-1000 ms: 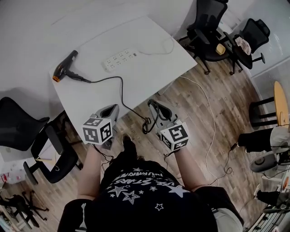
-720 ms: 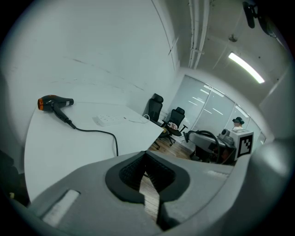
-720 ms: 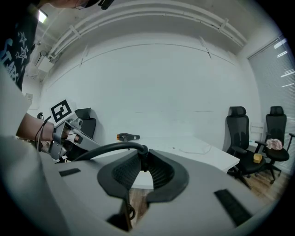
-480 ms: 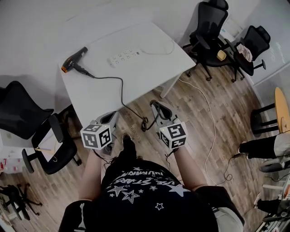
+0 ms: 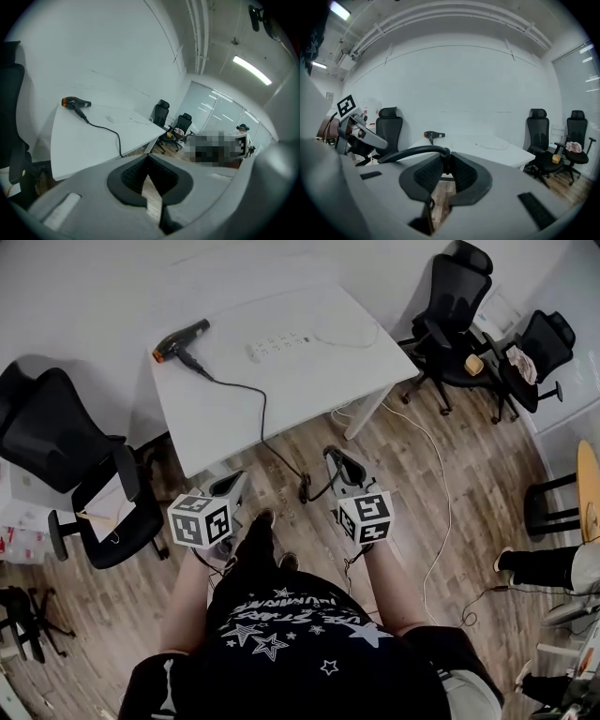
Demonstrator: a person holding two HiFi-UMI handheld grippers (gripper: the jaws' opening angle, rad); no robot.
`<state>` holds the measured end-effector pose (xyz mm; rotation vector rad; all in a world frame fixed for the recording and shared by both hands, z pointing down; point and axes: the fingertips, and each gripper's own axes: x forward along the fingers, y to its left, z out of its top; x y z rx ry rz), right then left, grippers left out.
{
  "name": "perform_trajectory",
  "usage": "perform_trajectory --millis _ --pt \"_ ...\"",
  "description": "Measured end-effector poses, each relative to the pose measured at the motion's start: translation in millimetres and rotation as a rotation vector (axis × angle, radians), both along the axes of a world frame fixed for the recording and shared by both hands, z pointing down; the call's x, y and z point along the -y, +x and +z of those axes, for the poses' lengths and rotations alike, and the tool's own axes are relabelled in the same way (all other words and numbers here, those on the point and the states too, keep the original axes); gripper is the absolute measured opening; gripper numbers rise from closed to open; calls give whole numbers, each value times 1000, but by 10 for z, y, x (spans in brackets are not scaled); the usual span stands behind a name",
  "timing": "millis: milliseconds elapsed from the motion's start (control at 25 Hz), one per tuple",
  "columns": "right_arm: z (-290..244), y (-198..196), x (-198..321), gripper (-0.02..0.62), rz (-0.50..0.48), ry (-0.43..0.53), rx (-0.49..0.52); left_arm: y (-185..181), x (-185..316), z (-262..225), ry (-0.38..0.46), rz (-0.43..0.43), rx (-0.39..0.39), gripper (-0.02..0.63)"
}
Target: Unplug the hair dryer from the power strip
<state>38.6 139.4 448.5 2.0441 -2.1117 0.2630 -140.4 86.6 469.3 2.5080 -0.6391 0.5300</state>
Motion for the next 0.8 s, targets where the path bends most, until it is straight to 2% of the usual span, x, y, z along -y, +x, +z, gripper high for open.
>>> perform_trajectory --millis 280,560,800 --pt "-16 -137 -112 55 -12 9 5 -160 -144 -14 6 -9 2 8" --pt "16 -253 -214 55 12 -1 8 -143 -247 36 -17 50 -12 8" --pt "10 -480 -282 55 43 3 21 -357 -337 81 -31 84 -17 8"
